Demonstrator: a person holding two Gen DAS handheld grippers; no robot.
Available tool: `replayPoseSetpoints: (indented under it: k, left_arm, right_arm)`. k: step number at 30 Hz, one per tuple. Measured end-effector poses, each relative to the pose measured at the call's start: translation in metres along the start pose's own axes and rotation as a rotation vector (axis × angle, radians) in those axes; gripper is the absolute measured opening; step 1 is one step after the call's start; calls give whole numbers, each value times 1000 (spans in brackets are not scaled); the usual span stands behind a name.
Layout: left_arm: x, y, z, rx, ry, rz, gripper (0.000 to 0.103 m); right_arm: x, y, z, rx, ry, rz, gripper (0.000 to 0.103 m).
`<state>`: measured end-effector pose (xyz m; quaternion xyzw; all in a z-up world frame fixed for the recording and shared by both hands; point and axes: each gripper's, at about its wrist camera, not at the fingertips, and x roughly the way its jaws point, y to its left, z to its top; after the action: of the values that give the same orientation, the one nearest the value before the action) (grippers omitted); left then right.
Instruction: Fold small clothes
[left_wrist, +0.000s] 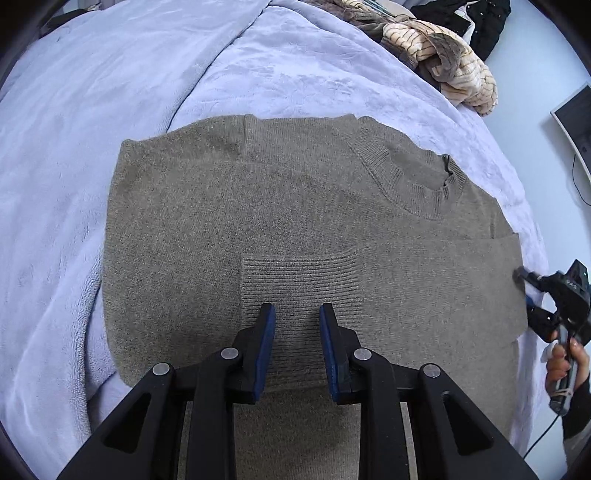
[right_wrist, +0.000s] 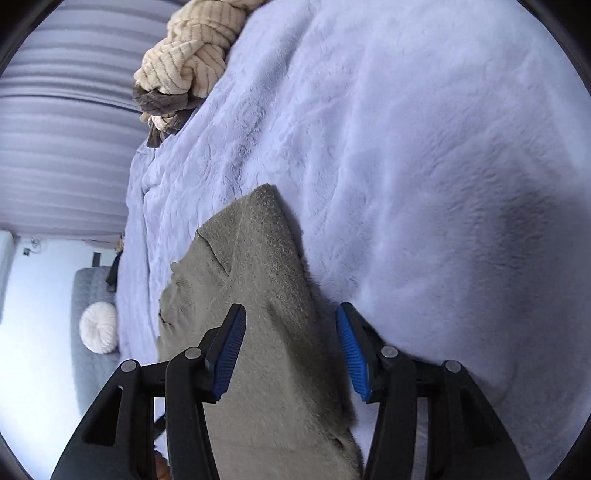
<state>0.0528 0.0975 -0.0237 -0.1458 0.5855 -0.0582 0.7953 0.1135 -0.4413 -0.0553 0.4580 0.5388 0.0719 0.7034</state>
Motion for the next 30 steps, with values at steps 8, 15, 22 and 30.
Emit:
replayPoseSetpoints:
  k: [8,15,22,30]
  left_arm:
    - [6,-10,-3,47,9,49,26]
    - [3,-13,-6,135,20,91,26]
    - [-27,16,-12,33,22,130,26]
    - [-11,1,-18,69,66,136,26]
  right_arm:
    - [0,65,-21,-463,-27,-330,8]
    - [12,48,-27,-401,-55,-422,13]
    - [-26,54,-50,-345,-76,-426,15]
    - [-11,77,-84,-431,-11,-407,16]
